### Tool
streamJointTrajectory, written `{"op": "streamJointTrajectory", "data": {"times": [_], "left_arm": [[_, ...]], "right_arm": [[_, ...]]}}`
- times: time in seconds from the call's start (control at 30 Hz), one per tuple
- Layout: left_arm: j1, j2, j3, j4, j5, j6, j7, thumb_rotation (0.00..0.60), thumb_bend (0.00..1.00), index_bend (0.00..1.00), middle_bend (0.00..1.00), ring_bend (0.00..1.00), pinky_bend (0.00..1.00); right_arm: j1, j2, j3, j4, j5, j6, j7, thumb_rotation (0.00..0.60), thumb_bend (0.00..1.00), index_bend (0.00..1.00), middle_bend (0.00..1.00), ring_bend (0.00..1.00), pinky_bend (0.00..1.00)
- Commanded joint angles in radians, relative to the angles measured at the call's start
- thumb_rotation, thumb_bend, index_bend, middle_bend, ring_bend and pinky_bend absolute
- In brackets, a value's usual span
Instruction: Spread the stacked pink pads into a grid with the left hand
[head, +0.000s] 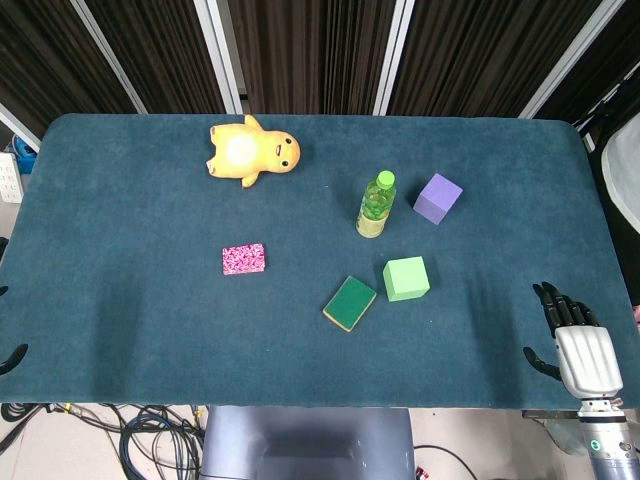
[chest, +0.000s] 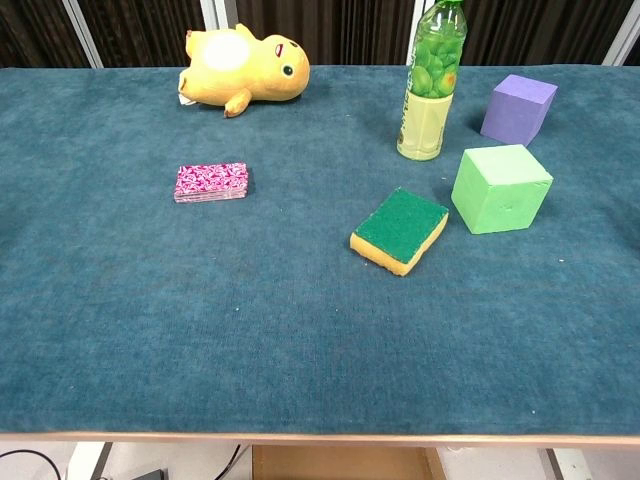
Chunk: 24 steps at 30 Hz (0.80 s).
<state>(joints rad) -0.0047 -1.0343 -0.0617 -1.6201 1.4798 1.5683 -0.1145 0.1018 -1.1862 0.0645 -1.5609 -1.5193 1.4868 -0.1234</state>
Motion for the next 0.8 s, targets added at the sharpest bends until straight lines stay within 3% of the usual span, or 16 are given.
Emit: {"op": "streamJointTrajectory", "data": {"times": [0.03,0.8], "left_arm": [[-0.002,0.0,0.0,-0.001,-0.001,-0.004,0.001,0.6,0.2,0.23,0.09,0.0,0.0],[-0.01,-0.019,-0.006,0.001,0.011,0.003,-0.044,0.6,0.18,0.23,0.09,0.0,0.0]], "right_arm": [[0.0,0.001,0.0,0.0,0.0,0.0,-0.001,0.6,0.2,0.0,0.08,0.16,0.22],[-0.01,0.011,-0.005,-0.019,-0.003,0.009,0.007,0.6,0.2,0.0,0.08,0.16,0.22]]}}
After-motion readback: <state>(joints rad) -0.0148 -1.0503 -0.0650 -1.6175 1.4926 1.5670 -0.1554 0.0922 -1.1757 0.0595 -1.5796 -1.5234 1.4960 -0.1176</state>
